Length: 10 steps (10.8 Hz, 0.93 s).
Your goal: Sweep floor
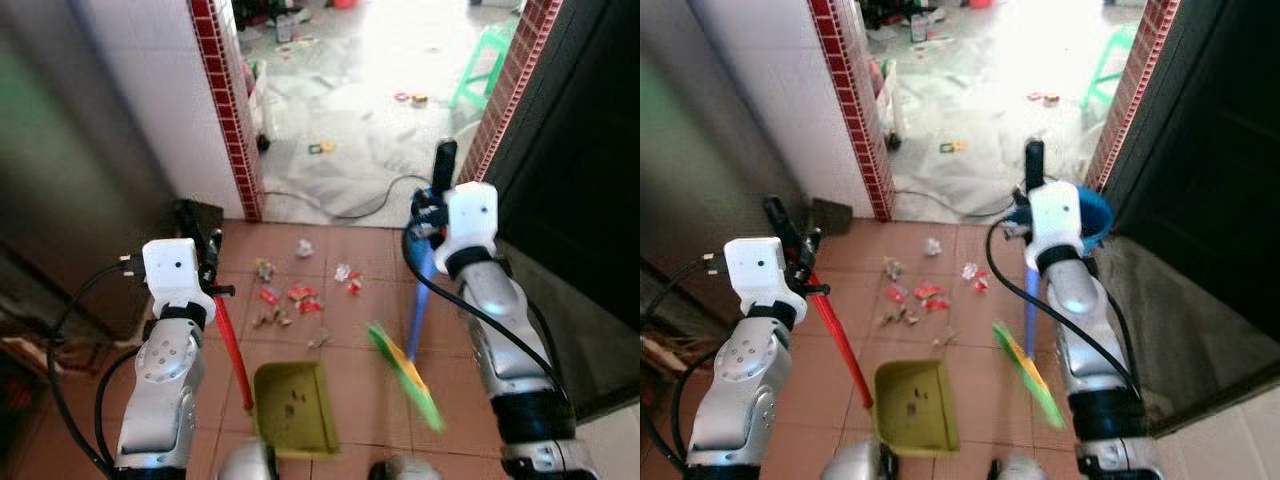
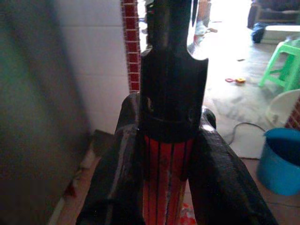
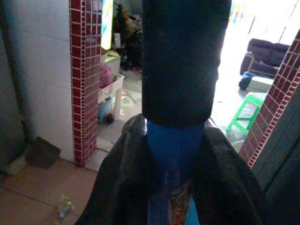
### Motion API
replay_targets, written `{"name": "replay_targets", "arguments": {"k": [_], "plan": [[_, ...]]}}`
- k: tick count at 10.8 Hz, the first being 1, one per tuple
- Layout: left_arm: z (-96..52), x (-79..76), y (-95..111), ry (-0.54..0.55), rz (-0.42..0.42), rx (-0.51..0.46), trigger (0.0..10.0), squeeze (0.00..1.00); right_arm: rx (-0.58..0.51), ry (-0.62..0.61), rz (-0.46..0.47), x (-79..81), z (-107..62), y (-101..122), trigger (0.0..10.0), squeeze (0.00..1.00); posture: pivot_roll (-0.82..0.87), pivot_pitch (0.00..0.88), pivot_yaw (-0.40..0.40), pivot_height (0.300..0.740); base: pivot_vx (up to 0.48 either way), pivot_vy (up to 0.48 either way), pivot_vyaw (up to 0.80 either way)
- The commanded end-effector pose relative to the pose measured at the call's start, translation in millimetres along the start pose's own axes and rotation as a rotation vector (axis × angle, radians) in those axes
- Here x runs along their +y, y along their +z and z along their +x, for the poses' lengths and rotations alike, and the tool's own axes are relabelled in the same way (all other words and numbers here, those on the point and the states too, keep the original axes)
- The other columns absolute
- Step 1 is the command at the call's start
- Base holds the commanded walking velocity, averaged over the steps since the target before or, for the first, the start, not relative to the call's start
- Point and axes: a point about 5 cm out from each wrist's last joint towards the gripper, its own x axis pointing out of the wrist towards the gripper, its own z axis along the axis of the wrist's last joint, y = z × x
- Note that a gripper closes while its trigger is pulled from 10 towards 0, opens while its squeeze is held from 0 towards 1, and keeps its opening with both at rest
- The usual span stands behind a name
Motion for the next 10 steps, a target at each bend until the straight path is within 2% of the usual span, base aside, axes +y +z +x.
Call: {"name": "replay_targets", "arguments": {"k": [1,5,9,10], "plan": [[4.7,-0.6,18.3,-0.005,-0.002,-0.088,10.0,0.00,-0.047,-0.001,-0.027,-2.7,3.7,9.9,10.0,0.00,-0.11,0.075,0.043,0.740,0.412,0.000,0.00],[7.8,-3.2,20.9,-0.012,-0.014,-0.097,10.0,0.00,-0.152,0.006,-0.116,-4.6,9.8,31.2,10.0,0.00,-0.11,0.087,0.046,0.740,0.465,0.000,0.00],[10.2,-10.3,16.7,-0.020,-0.038,-0.080,10.0,0.00,-0.152,0.005,-0.140,-5.0,10.5,27.3,10.0,0.00,-0.11,0.077,0.041,0.740,0.436,0.000,0.00],[10.5,-11.1,17.4,-0.024,-0.017,-0.093,10.0,0.00,-0.154,0.007,-0.138,-3.0,11.3,27.2,10.0,0.00,-0.11,0.072,0.039,0.740,0.412,0.244,0.00]]}}
